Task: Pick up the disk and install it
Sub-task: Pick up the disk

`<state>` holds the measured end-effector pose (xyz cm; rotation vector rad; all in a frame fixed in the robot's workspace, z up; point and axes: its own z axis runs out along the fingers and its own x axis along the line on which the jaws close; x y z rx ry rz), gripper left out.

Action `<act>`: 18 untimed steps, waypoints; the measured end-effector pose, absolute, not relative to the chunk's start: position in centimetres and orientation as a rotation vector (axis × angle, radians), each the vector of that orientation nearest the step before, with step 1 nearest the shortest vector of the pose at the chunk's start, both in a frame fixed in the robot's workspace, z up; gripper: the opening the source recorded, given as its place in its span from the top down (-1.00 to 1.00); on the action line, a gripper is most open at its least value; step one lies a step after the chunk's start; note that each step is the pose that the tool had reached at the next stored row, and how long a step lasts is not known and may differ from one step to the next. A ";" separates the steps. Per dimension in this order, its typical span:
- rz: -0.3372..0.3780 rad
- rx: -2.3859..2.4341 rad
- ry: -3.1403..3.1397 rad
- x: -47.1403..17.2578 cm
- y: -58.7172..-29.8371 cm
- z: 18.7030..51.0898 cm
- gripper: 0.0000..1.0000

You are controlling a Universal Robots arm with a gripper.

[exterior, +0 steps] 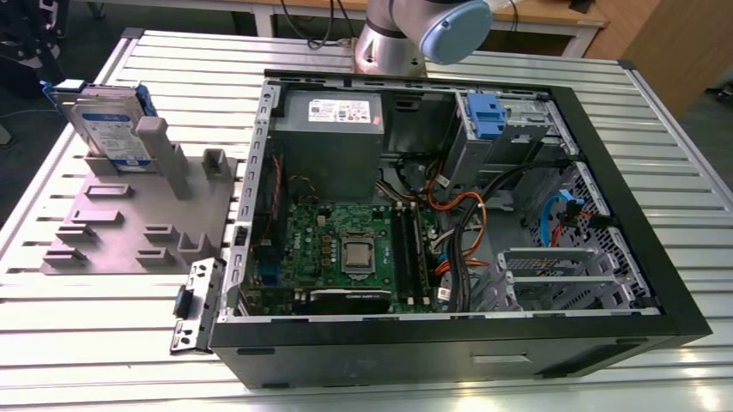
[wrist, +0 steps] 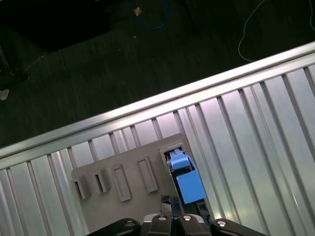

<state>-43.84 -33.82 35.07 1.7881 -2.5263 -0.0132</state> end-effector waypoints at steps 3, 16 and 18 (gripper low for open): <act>-0.008 1.794 -2.531 -43.8 -33.8 35.1 0.79; -0.008 1.796 -2.529 -43.8 -33.8 35.1 0.79; -0.008 1.796 -2.529 -43.8 -33.8 35.1 0.79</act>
